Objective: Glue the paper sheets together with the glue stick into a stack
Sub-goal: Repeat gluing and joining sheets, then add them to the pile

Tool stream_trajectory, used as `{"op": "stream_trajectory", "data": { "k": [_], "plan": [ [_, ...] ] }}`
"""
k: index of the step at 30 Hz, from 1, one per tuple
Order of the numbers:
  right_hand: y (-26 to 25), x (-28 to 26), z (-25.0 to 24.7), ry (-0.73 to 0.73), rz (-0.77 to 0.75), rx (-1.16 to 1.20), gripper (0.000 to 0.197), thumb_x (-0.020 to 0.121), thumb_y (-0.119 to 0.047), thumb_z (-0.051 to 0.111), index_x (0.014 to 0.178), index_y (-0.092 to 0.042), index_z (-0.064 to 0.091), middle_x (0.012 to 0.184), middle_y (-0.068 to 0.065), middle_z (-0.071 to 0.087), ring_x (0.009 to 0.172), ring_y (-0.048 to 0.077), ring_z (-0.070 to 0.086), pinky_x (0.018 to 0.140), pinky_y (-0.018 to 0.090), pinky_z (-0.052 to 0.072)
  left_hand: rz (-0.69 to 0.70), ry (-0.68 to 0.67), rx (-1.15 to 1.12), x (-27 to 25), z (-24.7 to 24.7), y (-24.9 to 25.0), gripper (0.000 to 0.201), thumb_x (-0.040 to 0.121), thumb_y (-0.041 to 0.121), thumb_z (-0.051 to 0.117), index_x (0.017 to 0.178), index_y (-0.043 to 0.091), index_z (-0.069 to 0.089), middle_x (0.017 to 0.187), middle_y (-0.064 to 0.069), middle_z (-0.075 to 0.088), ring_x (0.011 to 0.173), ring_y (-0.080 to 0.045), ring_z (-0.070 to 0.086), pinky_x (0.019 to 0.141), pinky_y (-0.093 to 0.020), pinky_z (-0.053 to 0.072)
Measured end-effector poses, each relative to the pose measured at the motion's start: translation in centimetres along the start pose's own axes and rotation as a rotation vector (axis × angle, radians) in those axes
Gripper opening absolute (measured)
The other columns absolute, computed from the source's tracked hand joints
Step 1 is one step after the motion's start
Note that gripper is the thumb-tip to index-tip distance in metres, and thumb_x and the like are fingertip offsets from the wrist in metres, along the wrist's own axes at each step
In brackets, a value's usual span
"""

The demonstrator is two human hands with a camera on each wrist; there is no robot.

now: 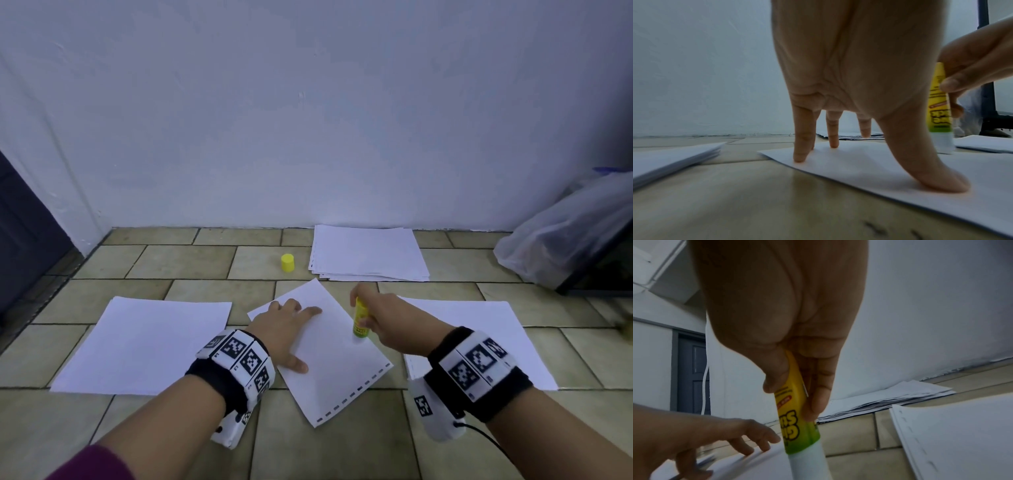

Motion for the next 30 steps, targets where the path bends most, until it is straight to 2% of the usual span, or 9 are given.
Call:
{"op": "stream_trajectory", "data": {
  "k": [6, 8, 11, 13, 16, 19, 22, 27, 30],
  "plan": [
    [1.5, -2.1, 0.3, 0.016, 0.016, 0.067, 0.03, 0.098, -0.014, 0.046, 0.123, -0.029, 0.042, 0.07, -0.008, 0.05, 0.057, 0.005, 0.046, 0.056, 0.018, 0.038, 0.012, -0.053, 0.015, -0.1, 0.0, 0.1, 0.086, 0.084, 0.048, 0.067, 0.151, 0.04, 0.013, 0.156, -0.001, 0.009, 0.142, -0.025, 0.016, 0.106, -0.043, 0.038],
    [2.8, -2.3, -0.1, 0.154, 0.039, 0.33, 0.032, 0.098, -0.016, 0.048, 0.124, -0.035, 0.046, 0.068, -0.003, 0.055, 0.054, 0.006, 0.051, 0.058, 0.018, 0.044, 0.013, -0.056, 0.022, -0.2, -0.1, -0.1, 0.084, 0.085, 0.052, 0.064, 0.151, 0.041, 0.013, 0.156, -0.001, 0.012, 0.142, -0.024, 0.013, 0.106, -0.041, 0.036],
    [5.1, -2.4, -0.6, 0.417, 0.122, 0.761, 0.033, 0.097, -0.011, 0.05, 0.129, -0.019, 0.054, 0.064, 0.006, 0.056, 0.05, 0.015, 0.053, 0.053, 0.023, 0.046, -0.006, 0.001, 0.057, -0.4, -0.1, -0.1, 0.085, 0.079, 0.065, 0.061, 0.15, 0.04, 0.021, 0.145, -0.001, 0.027, 0.137, -0.023, 0.017, 0.107, -0.039, 0.031],
    [5.7, -2.3, -0.5, 0.494, 0.177, 0.87, 0.03, 0.097, -0.013, 0.051, 0.127, -0.016, 0.056, 0.063, 0.008, 0.056, 0.05, 0.018, 0.053, 0.05, 0.024, 0.046, -0.018, 0.082, 0.122, -0.6, -0.2, 0.2, 0.088, 0.072, 0.071, 0.063, 0.144, 0.029, 0.035, 0.136, -0.002, 0.033, 0.131, -0.023, 0.022, 0.105, -0.038, 0.029],
    [5.6, -1.9, -0.5, 0.551, 0.184, 0.919, 0.026, 0.097, -0.013, 0.052, 0.122, -0.016, 0.057, 0.062, 0.007, 0.056, 0.047, 0.015, 0.052, 0.048, 0.021, 0.046, 0.033, 0.167, 0.139, -0.8, 0.1, 0.8, 0.086, 0.068, 0.07, 0.067, 0.128, 0.013, 0.045, 0.137, -0.004, 0.028, 0.13, -0.023, 0.022, 0.103, -0.034, 0.031],
    [5.5, -1.3, -0.8, 0.632, 0.189, 0.908, 0.024, 0.097, -0.013, 0.052, 0.12, -0.018, 0.055, 0.065, 0.005, 0.058, 0.045, 0.011, 0.053, 0.048, 0.02, 0.047, 0.159, 0.153, -0.046, -0.9, 0.8, 1.2, 0.071, 0.078, 0.057, 0.068, 0.135, 0.023, 0.04, 0.148, 0.001, 0.017, 0.137, -0.018, 0.02, 0.102, -0.032, 0.035],
    [5.5, -0.5, -1.3, 0.693, 0.197, 0.904, 0.024, 0.096, -0.013, 0.053, 0.119, -0.021, 0.054, 0.075, 0.005, 0.059, 0.047, 0.01, 0.054, 0.051, 0.02, 0.05, 0.184, 0.137, -0.057, -1.0, 1.0, 1.0, 0.057, 0.091, 0.055, 0.052, 0.143, 0.038, 0.036, 0.145, 0.005, 0.029, 0.131, -0.015, 0.029, 0.099, -0.031, 0.036],
    [4.6, 1.3, -1.4, 0.686, 0.192, 0.787, 0.029, 0.095, -0.014, 0.055, 0.124, -0.02, 0.05, 0.087, 0.012, 0.06, 0.055, 0.01, 0.059, 0.05, 0.012, 0.046, 0.121, 0.138, 0.011, -1.0, 0.5, 0.5, 0.062, 0.091, 0.053, 0.053, 0.146, 0.034, 0.033, 0.138, 0.001, 0.033, 0.126, -0.015, 0.034, 0.096, -0.03, 0.039],
    [3.9, 2.8, -1.2, 0.624, 0.184, 0.66, 0.03, 0.094, -0.019, 0.057, 0.123, -0.02, 0.05, 0.095, 0.018, 0.062, 0.079, 0.03, 0.064, 0.066, 0.031, 0.056, 0.114, 0.15, 0.039, -0.8, 0.1, 0.9, 0.062, 0.09, 0.052, 0.056, 0.142, 0.023, 0.039, 0.147, 0.002, 0.024, 0.131, -0.016, 0.029, 0.098, -0.034, 0.042]
  ]
}}
Point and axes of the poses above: each hand's wrist, its own x-axis towards the middle knuckle, its own z-axis out of the palm, y = z × x, the point moved 4 cm from there along x, towards the middle knuckle
